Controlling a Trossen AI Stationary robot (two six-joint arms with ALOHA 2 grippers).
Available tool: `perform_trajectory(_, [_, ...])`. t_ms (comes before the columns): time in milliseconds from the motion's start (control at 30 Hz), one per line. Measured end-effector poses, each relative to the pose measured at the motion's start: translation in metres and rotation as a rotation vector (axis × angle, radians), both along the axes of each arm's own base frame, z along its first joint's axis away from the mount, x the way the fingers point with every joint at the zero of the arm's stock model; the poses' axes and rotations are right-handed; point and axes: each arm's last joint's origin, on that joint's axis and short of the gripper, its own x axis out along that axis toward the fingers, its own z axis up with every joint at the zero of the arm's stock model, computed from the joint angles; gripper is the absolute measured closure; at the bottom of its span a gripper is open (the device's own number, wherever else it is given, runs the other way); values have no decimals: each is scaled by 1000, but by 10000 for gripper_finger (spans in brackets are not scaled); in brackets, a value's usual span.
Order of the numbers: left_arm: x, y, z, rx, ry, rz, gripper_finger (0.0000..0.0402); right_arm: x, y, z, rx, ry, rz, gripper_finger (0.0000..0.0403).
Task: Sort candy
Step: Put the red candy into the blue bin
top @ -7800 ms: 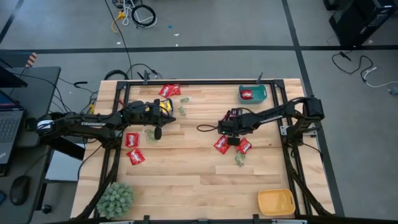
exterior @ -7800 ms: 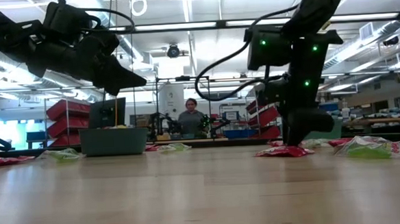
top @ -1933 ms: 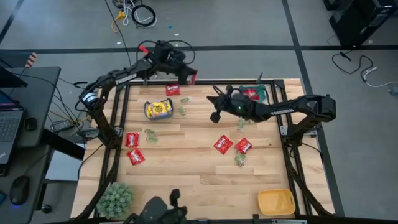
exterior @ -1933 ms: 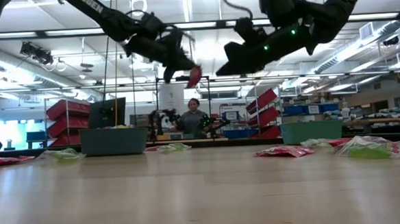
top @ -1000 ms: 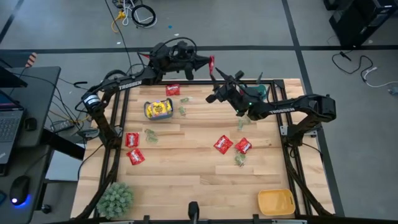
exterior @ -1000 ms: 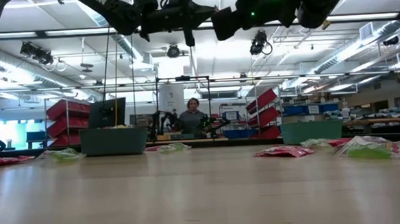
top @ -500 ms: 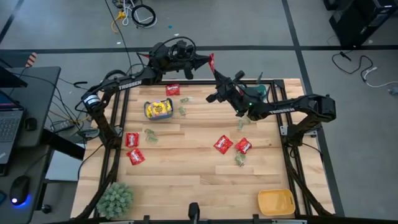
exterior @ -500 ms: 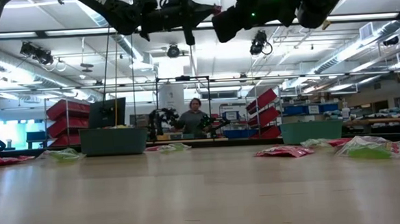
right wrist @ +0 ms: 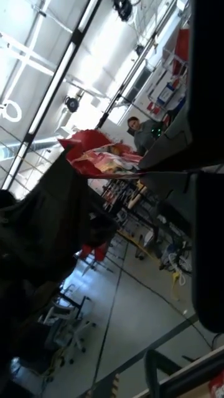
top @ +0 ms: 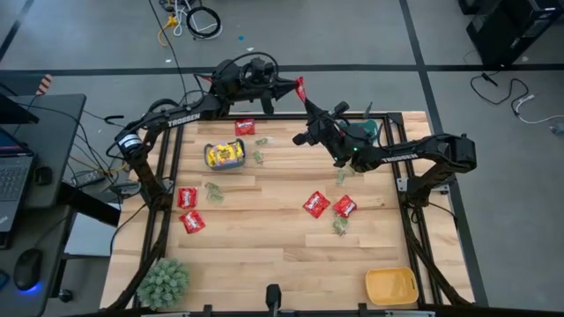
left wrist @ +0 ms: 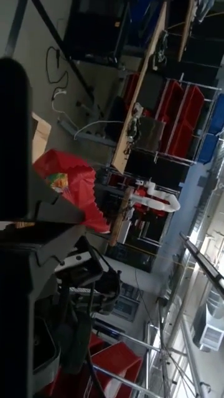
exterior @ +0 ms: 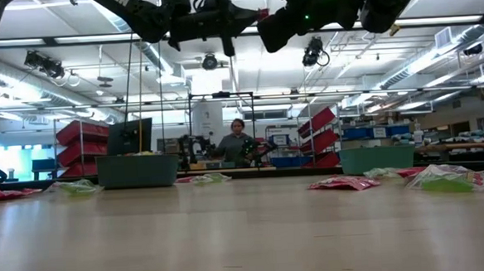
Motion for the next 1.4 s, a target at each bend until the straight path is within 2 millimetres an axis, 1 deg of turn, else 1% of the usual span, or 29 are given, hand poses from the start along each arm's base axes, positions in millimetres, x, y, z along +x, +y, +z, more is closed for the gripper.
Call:
perform_trajectory(133, [0,1,0,7,-2,18,399,0,1,2,-5,-32,25,383])
perform_trajectory(400, [2,-2,0,13,-4,26,401,0,0,3,2,-65,62,292])
perform_trajectory(467, [3,-4,0,14,-6,25,401,-1,-2,4,2,-67,57,276])
perform_trajectory(533, [4,-6,0,16,-7,18,401,-1,-4,4,-2,-65,61,272])
perform_trajectory(600, [5,-7,0,17,-7,13,401,-1,-6,4,-4,-65,60,283])
perform_trajectory(633, [6,-8,0,18,-7,9,401,-1,-6,4,-4,-65,61,296])
perform_trajectory(767, [6,-9,0,32,-4,-1,396,-2,-5,4,-7,-61,53,378])
perform_trajectory(800, [6,-9,0,47,-2,0,392,-2,-5,4,-11,-56,51,386])
perform_trajectory(933, [7,-9,-3,110,25,-3,373,-2,-6,3,0,-52,28,389])
perform_trajectory(1067, [7,-9,-3,161,30,-20,344,-2,-6,3,0,-36,9,393])
perform_trajectory(1233, [3,-3,-4,212,41,-5,309,-1,-7,-2,22,8,-20,393])
perform_trajectory(1400, [-2,4,-4,253,45,20,301,0,-8,-9,68,58,-36,393])
